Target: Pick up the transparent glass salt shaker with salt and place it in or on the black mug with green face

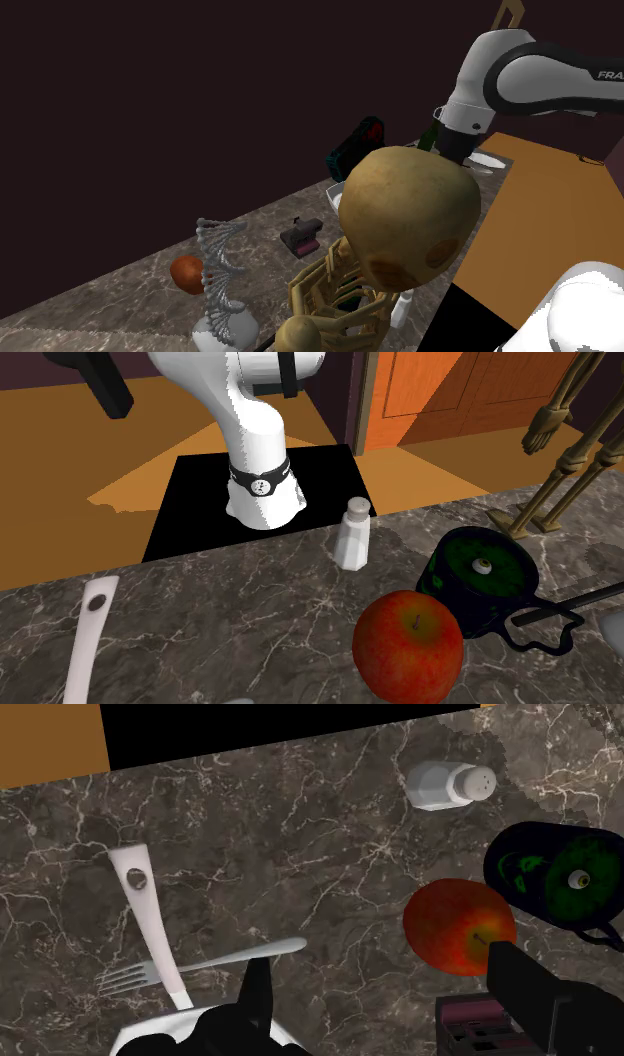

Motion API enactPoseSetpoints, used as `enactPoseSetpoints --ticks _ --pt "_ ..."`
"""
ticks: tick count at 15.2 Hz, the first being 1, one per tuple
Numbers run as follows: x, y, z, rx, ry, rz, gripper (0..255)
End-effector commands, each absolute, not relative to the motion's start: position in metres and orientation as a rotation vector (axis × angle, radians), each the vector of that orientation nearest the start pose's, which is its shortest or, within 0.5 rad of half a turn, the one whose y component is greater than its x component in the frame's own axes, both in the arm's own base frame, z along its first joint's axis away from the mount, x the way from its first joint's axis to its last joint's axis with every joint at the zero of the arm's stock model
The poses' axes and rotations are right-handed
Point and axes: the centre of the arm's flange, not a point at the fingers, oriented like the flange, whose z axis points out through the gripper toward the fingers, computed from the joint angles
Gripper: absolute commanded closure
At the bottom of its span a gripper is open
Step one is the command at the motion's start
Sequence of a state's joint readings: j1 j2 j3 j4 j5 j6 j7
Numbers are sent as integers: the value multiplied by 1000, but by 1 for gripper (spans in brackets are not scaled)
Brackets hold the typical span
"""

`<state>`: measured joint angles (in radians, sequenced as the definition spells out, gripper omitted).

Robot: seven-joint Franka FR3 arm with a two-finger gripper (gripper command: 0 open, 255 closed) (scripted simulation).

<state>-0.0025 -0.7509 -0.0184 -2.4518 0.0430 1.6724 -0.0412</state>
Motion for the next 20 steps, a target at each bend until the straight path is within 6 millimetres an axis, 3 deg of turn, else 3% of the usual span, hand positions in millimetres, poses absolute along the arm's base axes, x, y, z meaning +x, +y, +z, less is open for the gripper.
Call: enactPoseSetpoints --ticks 1,9,16,20 --pt "321 -4 543 -3085 -32 42 0" --pt "270 56 470 -3065 269 0 0" --pt "237 116 406 -3024 528 -37 0" --pt "236 120 387 -3021 542 -39 0"
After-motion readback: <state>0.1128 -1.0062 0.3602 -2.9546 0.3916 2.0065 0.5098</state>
